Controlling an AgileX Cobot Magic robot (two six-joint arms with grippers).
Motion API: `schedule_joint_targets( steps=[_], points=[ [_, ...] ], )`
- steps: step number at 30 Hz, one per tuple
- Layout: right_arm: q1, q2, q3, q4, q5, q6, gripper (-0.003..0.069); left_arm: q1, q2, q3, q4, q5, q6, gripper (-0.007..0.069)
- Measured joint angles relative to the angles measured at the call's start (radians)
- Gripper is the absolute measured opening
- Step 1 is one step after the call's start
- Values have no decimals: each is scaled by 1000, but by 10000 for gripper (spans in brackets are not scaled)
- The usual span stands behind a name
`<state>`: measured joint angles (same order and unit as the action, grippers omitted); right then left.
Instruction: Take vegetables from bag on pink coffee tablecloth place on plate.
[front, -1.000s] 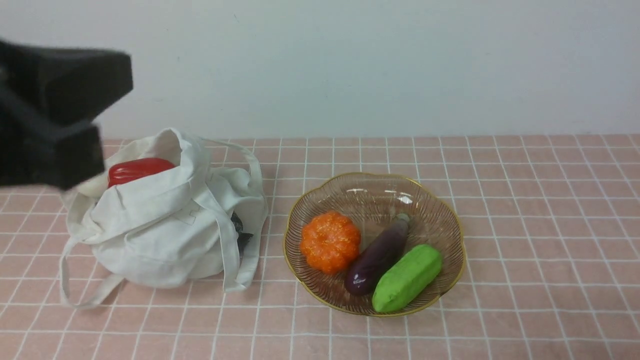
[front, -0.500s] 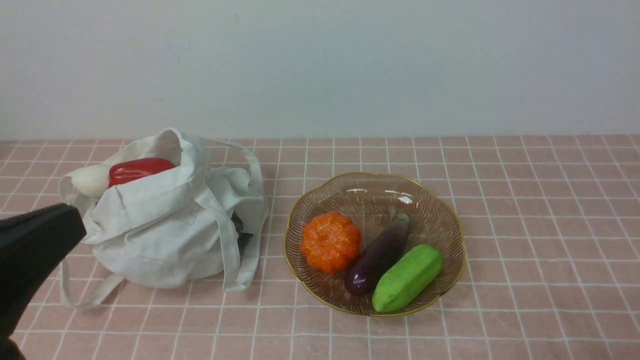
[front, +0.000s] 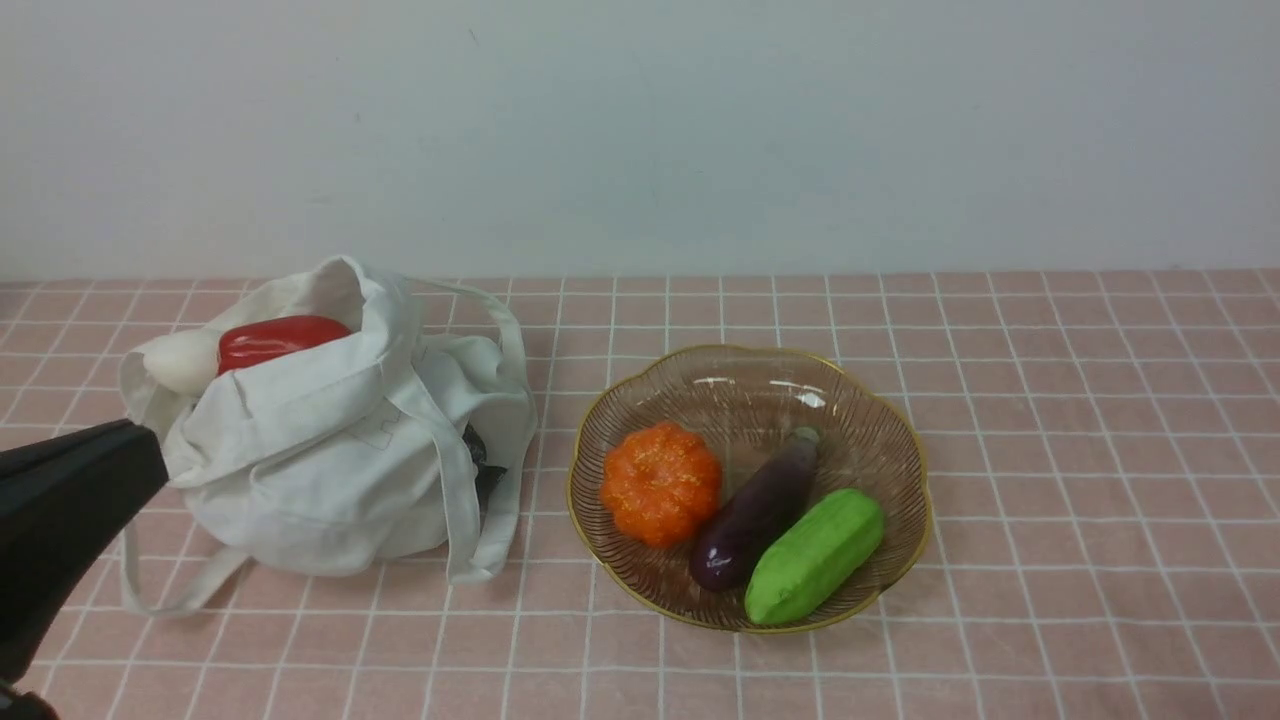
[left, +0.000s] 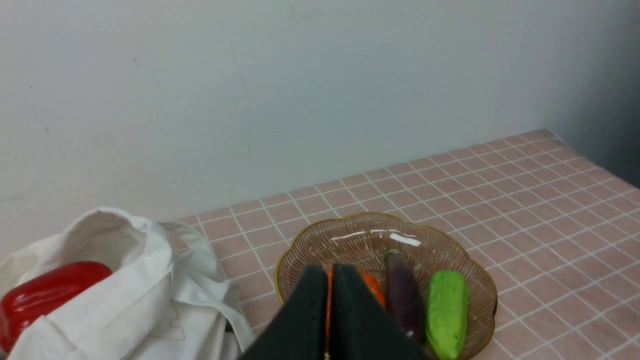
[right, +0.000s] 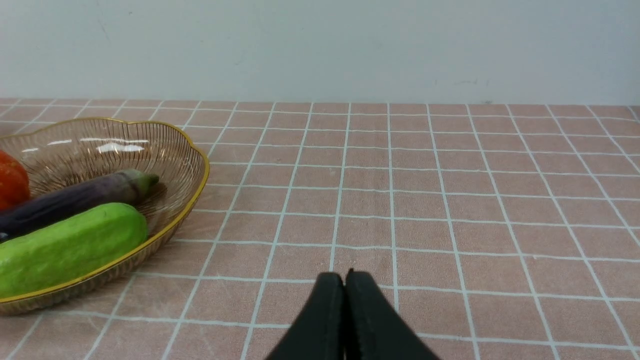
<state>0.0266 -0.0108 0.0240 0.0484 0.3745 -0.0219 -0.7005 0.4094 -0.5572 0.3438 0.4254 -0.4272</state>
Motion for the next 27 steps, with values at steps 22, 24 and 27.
schedule_joint_targets(
  steps=[22,24,27],
  points=[
    [0,0,0,0,0,4,-15,535,-362,463,-470,-221,460,-5],
    [0,0,0,0,0,4,-15,560,-408,514,-467,-225,499,-5],
    [0,0,0,0,0,4,-15,578,-419,566,-463,-222,561,-5]
  ],
)
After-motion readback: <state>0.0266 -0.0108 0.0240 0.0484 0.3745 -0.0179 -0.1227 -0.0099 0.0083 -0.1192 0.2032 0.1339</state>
